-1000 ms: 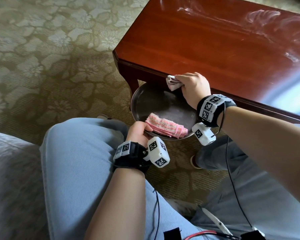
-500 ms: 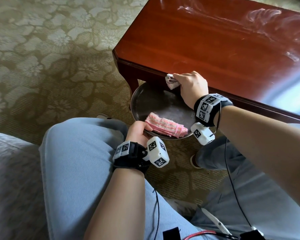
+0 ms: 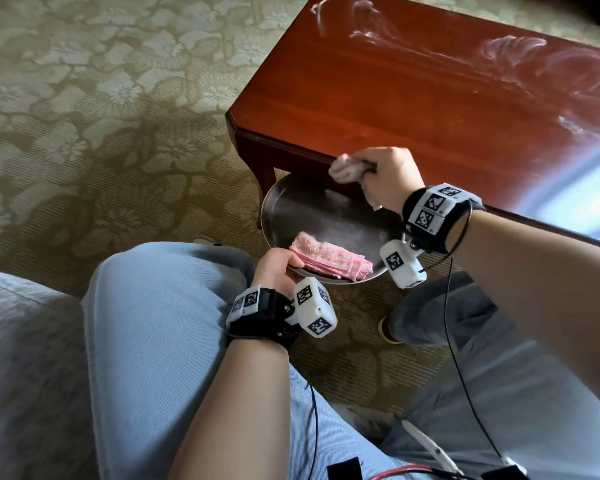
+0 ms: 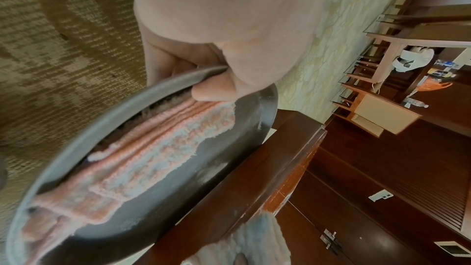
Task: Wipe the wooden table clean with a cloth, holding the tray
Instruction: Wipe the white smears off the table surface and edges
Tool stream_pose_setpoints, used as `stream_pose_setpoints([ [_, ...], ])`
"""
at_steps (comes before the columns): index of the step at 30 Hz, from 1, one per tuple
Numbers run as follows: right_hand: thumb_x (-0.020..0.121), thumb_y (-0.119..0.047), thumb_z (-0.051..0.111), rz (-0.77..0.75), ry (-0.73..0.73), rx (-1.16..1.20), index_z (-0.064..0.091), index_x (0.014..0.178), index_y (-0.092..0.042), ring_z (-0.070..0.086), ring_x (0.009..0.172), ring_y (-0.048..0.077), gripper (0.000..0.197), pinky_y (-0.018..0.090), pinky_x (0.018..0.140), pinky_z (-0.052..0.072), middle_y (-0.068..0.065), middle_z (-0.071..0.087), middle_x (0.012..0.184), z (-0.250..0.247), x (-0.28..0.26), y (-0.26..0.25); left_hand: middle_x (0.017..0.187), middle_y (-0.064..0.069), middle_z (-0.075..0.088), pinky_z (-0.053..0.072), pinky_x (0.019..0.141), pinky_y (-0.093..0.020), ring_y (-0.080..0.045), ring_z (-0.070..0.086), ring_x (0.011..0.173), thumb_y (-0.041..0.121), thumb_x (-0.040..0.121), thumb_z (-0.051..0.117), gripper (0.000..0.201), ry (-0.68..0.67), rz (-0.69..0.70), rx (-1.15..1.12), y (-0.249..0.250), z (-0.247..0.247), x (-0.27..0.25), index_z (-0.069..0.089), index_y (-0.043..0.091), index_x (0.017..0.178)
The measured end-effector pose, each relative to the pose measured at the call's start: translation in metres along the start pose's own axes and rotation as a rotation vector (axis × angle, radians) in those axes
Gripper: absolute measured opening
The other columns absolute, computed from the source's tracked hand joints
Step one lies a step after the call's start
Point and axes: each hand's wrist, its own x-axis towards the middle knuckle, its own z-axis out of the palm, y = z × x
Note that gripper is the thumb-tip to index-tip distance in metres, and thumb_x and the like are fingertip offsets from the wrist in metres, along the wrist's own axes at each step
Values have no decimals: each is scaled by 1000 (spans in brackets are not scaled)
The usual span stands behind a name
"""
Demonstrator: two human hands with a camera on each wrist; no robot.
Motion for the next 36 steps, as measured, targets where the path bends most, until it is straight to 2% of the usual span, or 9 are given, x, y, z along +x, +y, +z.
stream_pose_setpoints([
  [3, 83, 3, 49, 102, 217, -19, 72, 109, -16, 63, 75, 11, 40, 18, 68, 45, 3, 68, 97, -12, 7, 6, 112, -19, 66, 47, 68, -34, -32, 64, 89, 0, 75, 50, 47, 8, -8, 8, 1, 0, 1, 56, -4, 122],
  [6, 88, -8, 51, 193, 260, -106, 69, 115, -15, 59, 98, 26, 34, 25, 79, 43, 11, 59, 114, -13, 11, 14, 117, -22, 67, 51, 76, -37, -36, 66, 102, 4, 65, 55, 57, -1, -10, -1, -1, -2, 7, 58, -3, 122],
  [11, 88, -8, 52, 183, 147, -240, 73, 109, -16, 60, 94, 30, 31, 32, 78, 50, 10, 57, 109, 5, 11, 16, 118, -21, 69, 51, 94, -40, -37, 65, 111, 9, 53, 62, 71, -62, -16, -42, -11, -10, 30, 60, -1, 124],
  [17, 83, 3, 52, -7, 101, -262, 76, 103, -18, 61, 91, 33, 38, 37, 78, 53, 9, 61, 106, 24, 15, 3, 127, -23, 63, 53, 85, -39, -38, 63, 115, 0, 67, 51, 61, -68, 3, -46, 0, -5, 11, 55, -1, 128],
  [21, 76, 10, 54, -147, -16, -155, 78, 100, -16, 62, 81, 27, 43, 35, 74, 54, 7, 64, 92, 32, 8, -3, 114, -20, 66, 49, 89, -38, -34, 64, 100, 0, 76, 49, 47, -44, 8, -56, -1, -4, 6, 56, -4, 122],
  [25, 79, -3, 51, 20, 128, -54, 75, 102, -19, 61, 88, 22, 37, 24, 79, 45, 0, 62, 90, 3, 19, 2, 100, -16, 65, 51, 76, -34, -29, 64, 88, 1, 81, 46, 33, -66, 10, -57, -1, -3, 7, 57, -2, 112],
  [29, 88, -15, 50, 225, 284, -110, 65, 122, -21, 59, 103, 29, 38, 22, 81, 38, 12, 55, 120, -28, 43, 20, 88, -15, 67, 48, 80, -34, -27, 61, 87, 2, 85, 42, 25, -128, -27, -29, 4, -4, 10, 57, -1, 105],
  [33, 92, -17, 58, 408, 178, -257, 57, 129, -15, 58, 102, 32, 37, 28, 76, 42, 14, 43, 131, -37, 55, 34, 73, -14, 73, 52, 64, -30, -25, 70, 70, -2, 88, 35, 28, -165, -66, -61, 8, -4, 18, 57, -1, 106],
  [36, 76, -5, 78, 490, 35, -367, 57, 130, -17, 58, 109, 38, 59, 34, 88, 48, 14, 40, 134, -31, 63, 42, 100, -20, 72, 56, 60, -30, -31, 71, 84, -7, 82, 36, 44, -115, -88, -145, 8, -2, 26, 56, -4, 121],
])
